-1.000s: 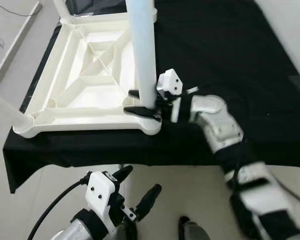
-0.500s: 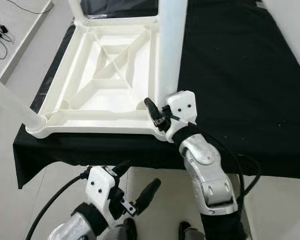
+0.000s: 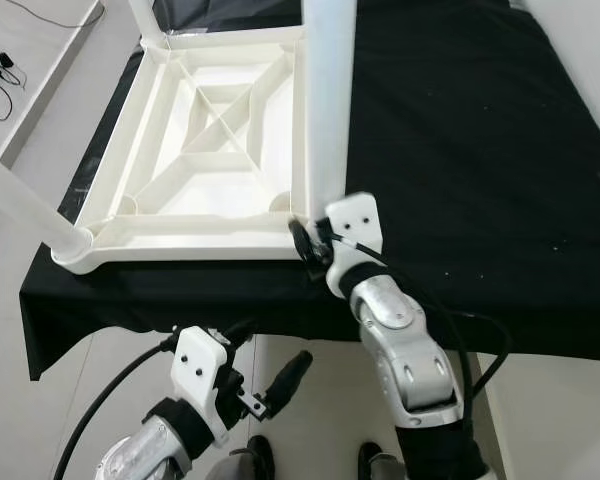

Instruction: Building children table

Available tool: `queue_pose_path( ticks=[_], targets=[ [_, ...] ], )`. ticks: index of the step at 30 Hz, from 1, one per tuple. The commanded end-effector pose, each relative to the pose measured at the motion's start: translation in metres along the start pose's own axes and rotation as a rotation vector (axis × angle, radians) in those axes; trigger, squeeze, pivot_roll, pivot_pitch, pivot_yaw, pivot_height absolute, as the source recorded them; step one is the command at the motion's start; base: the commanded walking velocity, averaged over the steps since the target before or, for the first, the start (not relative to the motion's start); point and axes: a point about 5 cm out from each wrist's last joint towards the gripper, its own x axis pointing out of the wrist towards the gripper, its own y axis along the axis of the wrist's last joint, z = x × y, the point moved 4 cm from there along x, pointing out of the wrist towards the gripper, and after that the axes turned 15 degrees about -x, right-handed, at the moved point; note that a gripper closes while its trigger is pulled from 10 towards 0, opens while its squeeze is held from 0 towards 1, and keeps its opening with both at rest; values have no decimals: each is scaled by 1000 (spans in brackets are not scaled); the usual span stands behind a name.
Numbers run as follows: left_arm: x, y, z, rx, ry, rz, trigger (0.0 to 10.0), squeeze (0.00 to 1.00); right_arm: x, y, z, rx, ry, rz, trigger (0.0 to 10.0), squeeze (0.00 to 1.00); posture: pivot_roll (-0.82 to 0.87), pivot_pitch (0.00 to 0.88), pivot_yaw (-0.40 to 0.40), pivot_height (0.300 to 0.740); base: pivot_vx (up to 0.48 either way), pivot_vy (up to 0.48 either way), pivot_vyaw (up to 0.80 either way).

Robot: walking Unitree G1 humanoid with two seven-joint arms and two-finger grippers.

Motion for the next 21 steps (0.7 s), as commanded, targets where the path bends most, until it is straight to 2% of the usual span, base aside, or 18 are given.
queue_pose_path(
  ticks=[1,2,3,4,5,6,8,9,11,12,14,16,19,20,21],
  targets=[
    [-1,-7,-4,-12,20,-11,10000,0,11,32,-1,91,116,144,10000,1000,59,288,58,740,0,0,0],
    [-1,-7,-4,-12,20,-11,10000,0,11,32,-1,91,116,144,10000,1000,59,288,58,740,0,0,0],
    [-1,-7,-4,-13,20,-9,10000,0,12,47,4,73,190,217,10000,729,56,283,53,740,0,0,0],
    [-1,-7,-4,-13,20,-9,10000,0,12,47,4,73,190,217,10000,729,56,283,53,740,0,0,0],
    [0,-8,-4,-13,19,-6,10000,0,13,59,11,17,289,277,10000,0,55,280,48,740,0,0,0],
    [0,-8,-4,-13,19,-6,10000,0,13,59,11,17,289,277,10000,0,55,280,48,740,0,0,0],
    [2,-8,-4,-14,19,1,10000,0,12,69,18,-99,472,329,10000,0,54,273,41,740,0,0,0],
    [2,-8,-4,-14,19,1,10000,0,12,69,18,-99,472,329,10000,0,54,273,41,740,0,0,0],
    [3,-9,-4,-14,19,5,10000,0,11,69,21,-152,576,332,10000,0,55,265,31,740,0,0,0],
    [4,-9,-4,-13,22,10,10000,0,12,68,22,-155,654,331,10000,0,57,260,22,740,0,0,0],
    [4,-9,-4,-13,22,10,10000,0,12,68,22,-155,654,331,10000,0,57,260,22,740,0,0,0],
    [6,-9,-4,-12,25,17,10000,0,13,68,22,-149,779,330,10000,0,59,252,16,740,0,0,0],
    [6,-9,-4,-11,28,21,10000,0,16,67,19,-158,820,317,10000,0,63,250,10,740,0,0,0],
    [7,-10,-4,-11,29,24,10000,0,19,65,15,-171,853,310,6431,0,63,245,9,740,0,0,0],
    [7,-10,-4,-11,31,26,10000,0,22,63,11,-178,871,300,0,0,63,245,8,740,0,0,0]
  ],
)
